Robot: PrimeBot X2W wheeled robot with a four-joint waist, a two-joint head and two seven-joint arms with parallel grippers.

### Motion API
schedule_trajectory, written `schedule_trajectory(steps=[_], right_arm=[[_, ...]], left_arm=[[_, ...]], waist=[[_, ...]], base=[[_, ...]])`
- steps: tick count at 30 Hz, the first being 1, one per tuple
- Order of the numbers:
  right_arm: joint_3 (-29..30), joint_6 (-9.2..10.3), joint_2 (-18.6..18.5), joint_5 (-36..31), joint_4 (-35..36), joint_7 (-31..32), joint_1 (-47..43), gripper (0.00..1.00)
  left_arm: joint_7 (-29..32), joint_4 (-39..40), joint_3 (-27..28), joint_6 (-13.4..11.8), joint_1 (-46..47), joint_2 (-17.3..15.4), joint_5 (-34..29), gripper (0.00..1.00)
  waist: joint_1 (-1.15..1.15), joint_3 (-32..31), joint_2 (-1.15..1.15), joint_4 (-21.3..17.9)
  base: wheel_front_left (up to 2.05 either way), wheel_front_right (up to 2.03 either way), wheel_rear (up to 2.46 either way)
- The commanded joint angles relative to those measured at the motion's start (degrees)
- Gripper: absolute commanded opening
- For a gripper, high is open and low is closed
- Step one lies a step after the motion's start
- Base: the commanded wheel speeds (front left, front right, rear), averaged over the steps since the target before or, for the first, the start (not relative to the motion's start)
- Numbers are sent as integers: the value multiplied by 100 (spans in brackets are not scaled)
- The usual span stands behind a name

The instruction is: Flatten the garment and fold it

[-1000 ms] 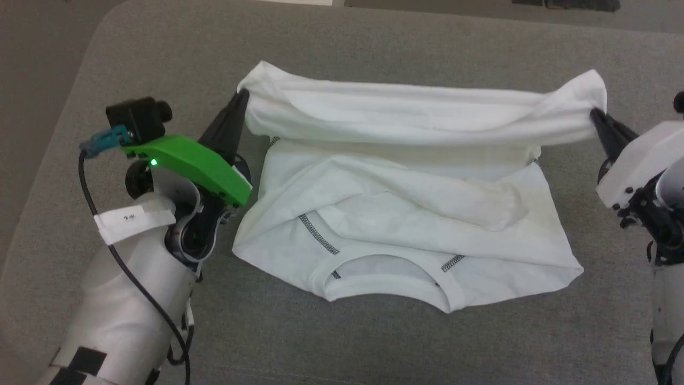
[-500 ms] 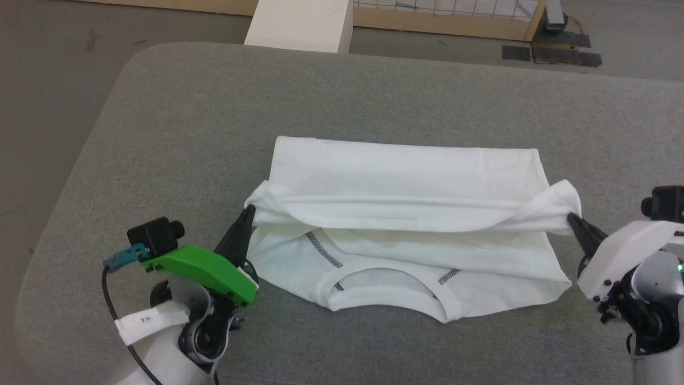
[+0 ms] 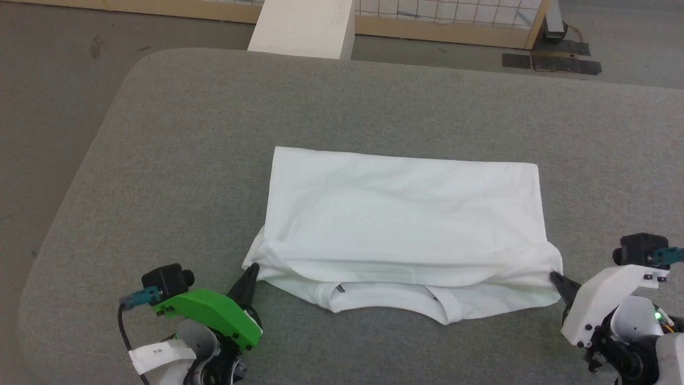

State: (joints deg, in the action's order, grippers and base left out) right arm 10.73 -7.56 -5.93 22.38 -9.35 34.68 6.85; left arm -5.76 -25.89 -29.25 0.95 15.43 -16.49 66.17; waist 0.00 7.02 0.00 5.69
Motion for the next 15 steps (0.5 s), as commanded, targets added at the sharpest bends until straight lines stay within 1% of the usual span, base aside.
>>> schedule_trajectory(steps=[1,4,5,6,7,8,12,15], right_arm=[[-43,8,-12,-42,-48,36,-84,0],[-148,8,-19,-26,-152,171,-120,0],[-172,8,-19,-15,-172,216,-123,0],[-201,8,-25,-5,-174,235,-123,28],[-216,8,-34,7,-168,246,-129,50],[-228,8,-47,28,-162,269,-140,100],[-202,8,-144,142,-90,351,-192,100],[-146,8,-242,247,40,475,-269,100]], left_arm=[[45,-42,-29,-32,-66,-4,4,0],[166,-168,-108,-118,-45,-37,-50,0],[202,-202,-112,-140,-43,-37,-37,26],[238,-236,-129,-175,-38,-58,-55,50],[259,-261,-141,-206,-36,-76,-71,95],[284,-286,-137,-238,-42,-91,-64,100],[381,-300,-123,-354,-62,-208,-68,100],[442,-233,-70,-488,-94,-338,-61,100]], waist=[[0,5,0,-2],[0,-1,0,-31],[0,-5,0,-46],[0,-16,0,-60],[0,-28,0,-69],[0,-50,0,-85],[0,-141,0,-117],[0,-215,0,-130]], base=[[0,0,0],[0,0,0],[0,0,0],[0,0,0],[0,0,0],[0,0,0],[0,0,0],[0,0,0]])
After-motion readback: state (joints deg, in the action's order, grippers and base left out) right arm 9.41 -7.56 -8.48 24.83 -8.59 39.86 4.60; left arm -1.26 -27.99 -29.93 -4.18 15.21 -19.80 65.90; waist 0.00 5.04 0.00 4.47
